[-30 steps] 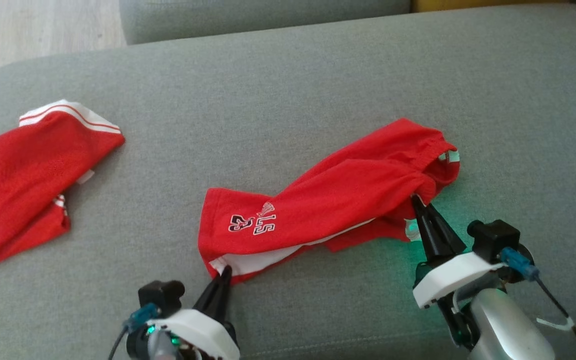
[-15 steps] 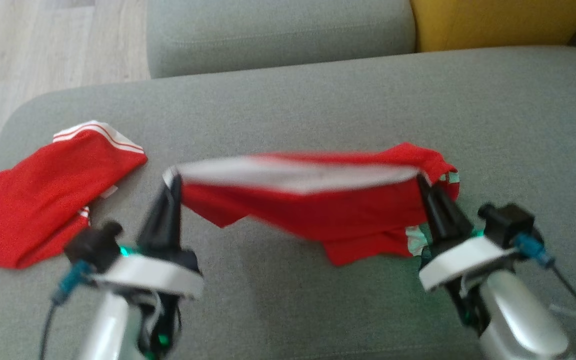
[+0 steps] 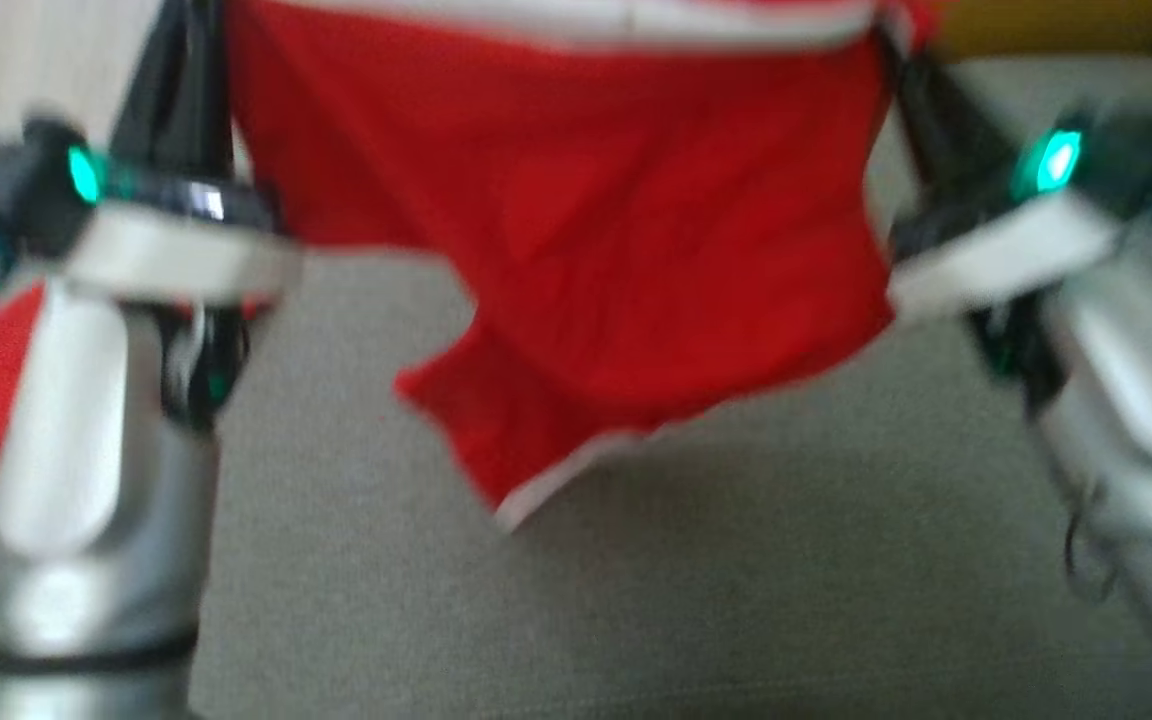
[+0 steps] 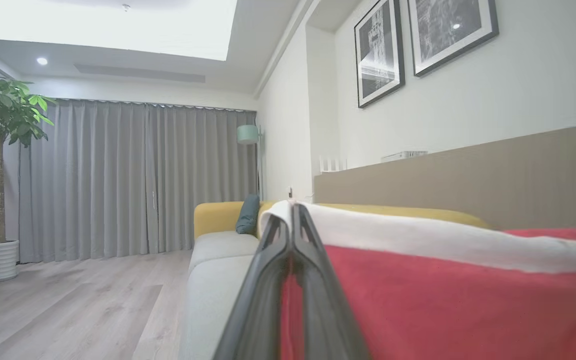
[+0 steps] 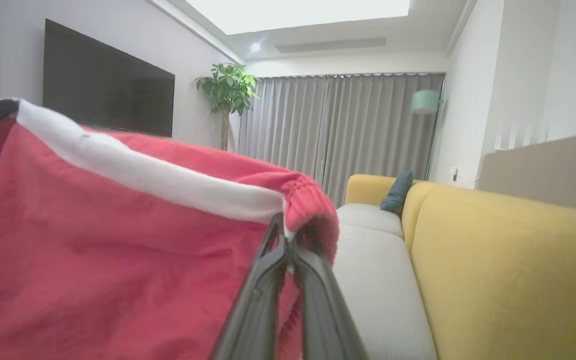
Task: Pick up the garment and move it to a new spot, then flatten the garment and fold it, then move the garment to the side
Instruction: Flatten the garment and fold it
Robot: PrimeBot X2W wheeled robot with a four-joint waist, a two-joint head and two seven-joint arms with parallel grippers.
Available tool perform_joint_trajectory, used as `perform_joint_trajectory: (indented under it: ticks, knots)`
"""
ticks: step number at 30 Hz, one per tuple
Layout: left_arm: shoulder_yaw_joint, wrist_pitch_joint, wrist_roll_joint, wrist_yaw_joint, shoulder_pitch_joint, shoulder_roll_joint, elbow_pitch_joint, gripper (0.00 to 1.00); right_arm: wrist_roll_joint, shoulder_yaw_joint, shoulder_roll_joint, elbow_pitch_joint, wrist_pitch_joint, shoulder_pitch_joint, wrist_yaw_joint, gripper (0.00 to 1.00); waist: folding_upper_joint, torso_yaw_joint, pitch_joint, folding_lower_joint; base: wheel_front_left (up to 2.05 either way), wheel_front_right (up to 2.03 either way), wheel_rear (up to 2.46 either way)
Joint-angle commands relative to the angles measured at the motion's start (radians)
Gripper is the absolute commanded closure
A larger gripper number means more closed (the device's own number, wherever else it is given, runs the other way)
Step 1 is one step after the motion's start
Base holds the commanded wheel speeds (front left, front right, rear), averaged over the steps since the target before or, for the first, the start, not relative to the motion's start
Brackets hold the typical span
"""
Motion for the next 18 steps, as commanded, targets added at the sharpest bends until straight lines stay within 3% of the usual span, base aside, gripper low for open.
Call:
perform_joint_trajectory:
  ticks: [1, 6, 11, 15, 18]
  knots:
    - [0.014, -0.002, 0.017, -0.005, -0.132, 0.034, 0.010, 1.00, 0.015, 0.009, -0.002, -0.001, 0.000, -0.113, 0.007, 1.00, 0.0000, 0.012, 0.109, 0.0000, 0.00, 0.00, 0.00]
    - [0.000, -0.002, 0.067, 0.019, -0.402, 0.032, 0.168, 1.00, 0.011, 0.051, 0.013, 0.155, -0.002, -0.355, 0.007, 1.00, 0.0000, 0.032, 0.258, 0.0000, 0.00, 0.00, 0.00]
    - [0.013, -0.004, 0.111, 0.073, -0.644, 0.019, 0.246, 1.00, -0.033, 0.001, 0.026, 0.317, -0.013, -0.588, 0.007, 1.00, 0.0000, 0.054, 0.362, 0.0000, 0.00, 0.00, 0.00]
    - [0.031, -0.005, 0.112, 0.088, -0.704, 0.005, 0.221, 1.00, -0.084, -0.043, 0.033, 0.315, -0.014, -0.658, 0.007, 1.00, 0.0000, 0.065, 0.397, 0.0000, 0.00, 0.00, 0.00]
    - [0.045, -0.005, 0.106, 0.086, -0.657, -0.010, 0.195, 1.00, -0.107, -0.071, 0.043, 0.293, -0.014, -0.637, 0.007, 1.00, 0.0000, 0.069, 0.404, 0.0000, 0.00, 0.00, 0.00]
